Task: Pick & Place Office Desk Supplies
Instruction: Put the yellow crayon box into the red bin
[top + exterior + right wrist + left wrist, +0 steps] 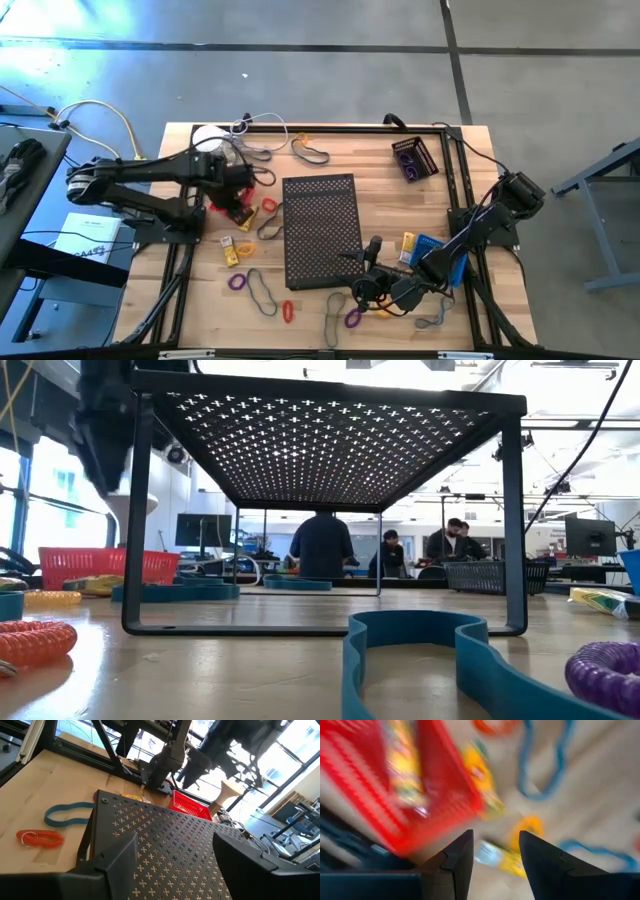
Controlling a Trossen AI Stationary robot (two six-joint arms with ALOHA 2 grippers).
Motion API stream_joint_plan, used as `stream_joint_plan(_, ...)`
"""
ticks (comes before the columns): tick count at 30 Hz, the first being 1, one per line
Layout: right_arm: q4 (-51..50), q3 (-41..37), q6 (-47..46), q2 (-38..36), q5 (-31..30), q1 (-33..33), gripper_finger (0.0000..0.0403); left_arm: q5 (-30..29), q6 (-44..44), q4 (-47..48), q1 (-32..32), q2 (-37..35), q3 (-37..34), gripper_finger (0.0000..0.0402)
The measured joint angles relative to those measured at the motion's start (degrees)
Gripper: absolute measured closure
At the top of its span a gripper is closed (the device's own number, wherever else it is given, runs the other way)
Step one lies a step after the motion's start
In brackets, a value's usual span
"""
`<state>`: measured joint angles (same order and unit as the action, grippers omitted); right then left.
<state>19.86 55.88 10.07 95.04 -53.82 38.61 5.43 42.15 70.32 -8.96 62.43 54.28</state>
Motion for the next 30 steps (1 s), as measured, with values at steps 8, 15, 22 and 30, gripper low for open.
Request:
stream_joint_plan(8, 0.02, -0.02, -2.43, 0.00, 0.29, 0.00, 0.0156, -0.84, 25.18, 2.75, 13.44, 0.00, -0.02, 0.0250)
stream_joint_plan(15, 0.04, 0.00, -3.27, 0.00, 2.79, 0.02, 0.0156, -2.84, 29.20, 2.58, 22.96, 0.00, -0.02, 0.0250)
stream_joint_plan(22, 0.04, -0.01, -5.99, 0.00, 3.59, 0.00, 0.0156, -5.13, 32.07, 2.60, 25.78, 0.00, -0.02, 0.0243)
stream_joint_plan(30, 0.04, 0.00, -6.19, 0.00, 6.43, 0.02, 0.0156, -6.05, 36.27, 2.51, 28.82, 1.86, -0.16, 0.0155)
